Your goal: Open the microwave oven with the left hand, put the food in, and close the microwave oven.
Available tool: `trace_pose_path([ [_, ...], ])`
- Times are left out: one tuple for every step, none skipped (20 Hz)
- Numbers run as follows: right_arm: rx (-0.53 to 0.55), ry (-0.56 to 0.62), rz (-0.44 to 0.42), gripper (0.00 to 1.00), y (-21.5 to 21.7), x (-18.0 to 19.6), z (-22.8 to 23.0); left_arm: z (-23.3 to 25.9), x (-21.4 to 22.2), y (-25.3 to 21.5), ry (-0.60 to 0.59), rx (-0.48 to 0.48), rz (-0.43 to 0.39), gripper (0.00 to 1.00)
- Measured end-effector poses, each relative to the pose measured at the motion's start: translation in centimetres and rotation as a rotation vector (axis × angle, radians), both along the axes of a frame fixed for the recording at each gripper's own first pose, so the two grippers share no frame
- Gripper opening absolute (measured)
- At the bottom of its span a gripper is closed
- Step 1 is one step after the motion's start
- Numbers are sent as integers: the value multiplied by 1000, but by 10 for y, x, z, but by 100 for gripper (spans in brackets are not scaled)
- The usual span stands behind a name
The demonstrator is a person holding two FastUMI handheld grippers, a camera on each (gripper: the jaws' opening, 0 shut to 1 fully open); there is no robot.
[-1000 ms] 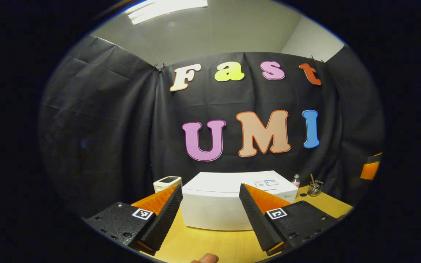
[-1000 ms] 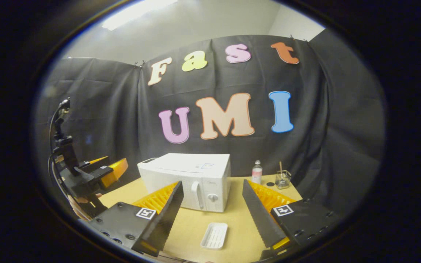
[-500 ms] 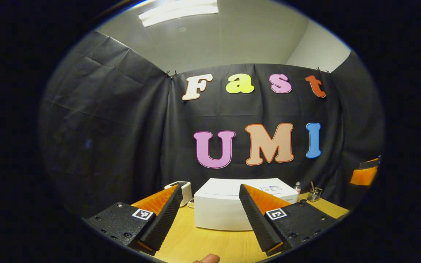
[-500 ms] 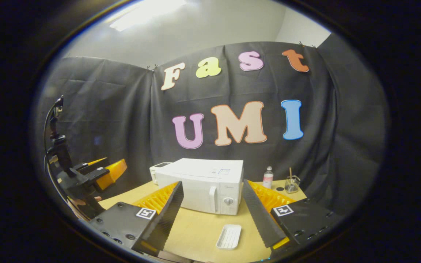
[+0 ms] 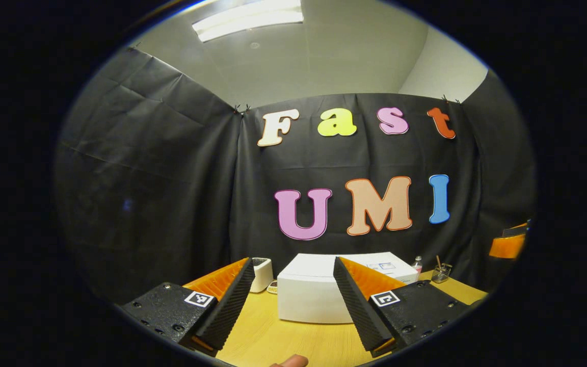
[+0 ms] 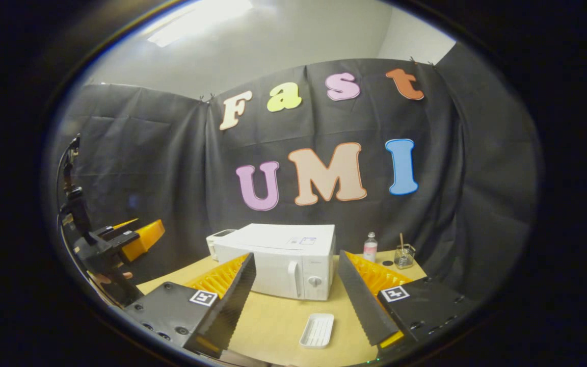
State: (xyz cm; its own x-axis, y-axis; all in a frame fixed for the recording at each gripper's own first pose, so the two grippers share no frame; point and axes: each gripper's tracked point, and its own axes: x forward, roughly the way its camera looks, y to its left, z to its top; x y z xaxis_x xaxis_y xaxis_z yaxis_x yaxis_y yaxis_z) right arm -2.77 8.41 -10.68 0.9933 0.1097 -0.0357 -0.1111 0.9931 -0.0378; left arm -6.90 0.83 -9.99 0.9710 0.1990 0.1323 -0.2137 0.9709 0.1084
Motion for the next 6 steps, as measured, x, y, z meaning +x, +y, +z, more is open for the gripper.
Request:
trace_pose_path([
  [2,2,1,99,0,0,-2,0,1,-2,2,0,-4,96],
  [1,5,1,99,0,0,-2,-1,3,-4,4,-2,-8,96],
  [1,5,-2,99,-1,-2,-2,-2,3,-5,6,-5,-11,96],
  [-1,2,-1,99,-1,-3,-1,-3,3,-5,7,-6,-14,96],
  [-5,-2,1,99,0,-6,0,-3,3,-5,7,-8,-15,96],
  [-9,-6,3,92,0,-6,2,-2,3,-4,5,-9,-11,96],
])
